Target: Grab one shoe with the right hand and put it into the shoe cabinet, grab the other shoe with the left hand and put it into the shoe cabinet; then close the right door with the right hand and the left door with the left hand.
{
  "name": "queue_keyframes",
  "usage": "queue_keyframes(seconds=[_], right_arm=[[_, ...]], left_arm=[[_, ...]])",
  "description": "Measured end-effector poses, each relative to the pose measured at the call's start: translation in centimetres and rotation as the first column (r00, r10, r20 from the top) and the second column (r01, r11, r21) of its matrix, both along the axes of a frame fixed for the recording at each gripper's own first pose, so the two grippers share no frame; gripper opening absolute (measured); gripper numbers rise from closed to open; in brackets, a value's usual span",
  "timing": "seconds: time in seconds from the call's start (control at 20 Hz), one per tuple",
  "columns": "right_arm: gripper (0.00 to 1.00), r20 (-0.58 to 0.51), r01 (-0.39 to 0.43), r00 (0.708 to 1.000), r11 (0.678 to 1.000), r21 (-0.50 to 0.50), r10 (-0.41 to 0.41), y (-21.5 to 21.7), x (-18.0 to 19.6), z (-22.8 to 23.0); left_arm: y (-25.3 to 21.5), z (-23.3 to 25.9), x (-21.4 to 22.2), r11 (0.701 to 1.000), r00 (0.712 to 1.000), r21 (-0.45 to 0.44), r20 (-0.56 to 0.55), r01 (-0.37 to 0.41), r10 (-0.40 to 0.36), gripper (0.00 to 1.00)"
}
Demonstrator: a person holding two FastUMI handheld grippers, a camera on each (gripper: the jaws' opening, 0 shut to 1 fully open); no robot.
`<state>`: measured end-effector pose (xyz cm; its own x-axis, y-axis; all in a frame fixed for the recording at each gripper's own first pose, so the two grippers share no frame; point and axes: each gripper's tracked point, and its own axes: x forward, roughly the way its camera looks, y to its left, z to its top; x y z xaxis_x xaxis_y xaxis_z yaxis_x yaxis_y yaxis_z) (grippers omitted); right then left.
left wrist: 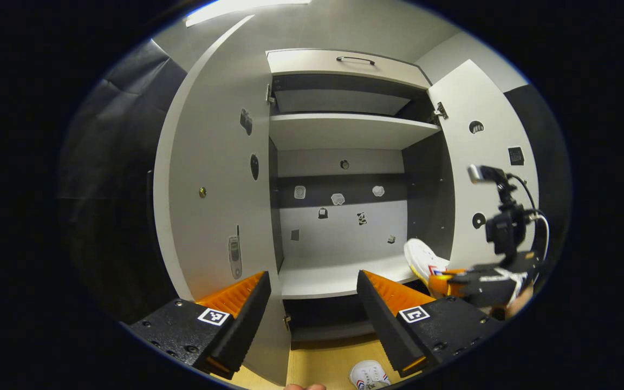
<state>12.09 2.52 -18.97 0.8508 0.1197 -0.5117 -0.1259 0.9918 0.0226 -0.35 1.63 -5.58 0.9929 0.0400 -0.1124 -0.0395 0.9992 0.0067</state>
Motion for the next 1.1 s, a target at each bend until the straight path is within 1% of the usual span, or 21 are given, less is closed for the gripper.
queue_keyframes(seconds=[0.15,0.25,0.35,0.5,0.6,0.7,0.85,0.95,1.1], right_arm=[[0.0,-0.003,-0.002,1.0,0.999,-0.037,0.002,0.5,5.9,0.4],[0.0,-0.023,-0.021,1.0,0.998,-0.064,0.02,1.3,8.7,-0.4],[0.0,-0.055,-0.029,0.998,0.996,-0.081,0.025,1.8,11.0,-1.9],[0.0,-0.086,-0.03,0.996,0.993,-0.117,0.02,1.9,13.4,-4.3],[0.0,-0.109,-0.025,0.994,0.99,-0.135,0.01,2.2,14.4,-5.6],[0.0,-0.135,-0.024,0.991,0.991,-0.133,0.006,2.3,14.9,-6.6],[0.01,-0.161,-0.037,0.987,0.991,-0.131,0.016,2.5,15.0,-7.7],[0.01,-0.158,-0.038,0.987,0.989,-0.145,0.015,2.7,15.0,-7.9],[0.12,-0.12,-0.045,0.993,0.985,-0.164,0.025,2.4,14.9,-7.1]], left_arm=[[0.0,0.0,0.0,1.0,1.0,-0.003,-0.004,-0.003,0.003,0.98],[-0.3,-0.1,-0.1,1.0,1.0,-0.005,-0.006,0.0,0.0,0.98],[-0.5,-0.2,-0.2,1.0,1.0,-0.004,-0.009,0.003,-0.003,0.98],[-1.3,-0.4,-0.4,1.0,1.0,0.004,-0.01,0.022,-0.022,0.98],[-1.8,-1.0,-0.4,0.999,0.999,0.005,-0.019,0.034,-0.034,0.98],[-2.4,-1.8,-0.4,0.999,0.998,-0.002,-0.039,0.048,-0.048,0.98],[-3.0,-3.0,-0.3,0.998,0.996,-0.008,-0.07,0.063,-0.064,0.98],[-3.3,-3.7,-0.3,0.997,0.994,-0.013,-0.086,0.069,-0.07,0.98],[-3.6,-5.0,-0.1,0.997,0.991,-0.01,-0.109,0.077,-0.077,0.98]])
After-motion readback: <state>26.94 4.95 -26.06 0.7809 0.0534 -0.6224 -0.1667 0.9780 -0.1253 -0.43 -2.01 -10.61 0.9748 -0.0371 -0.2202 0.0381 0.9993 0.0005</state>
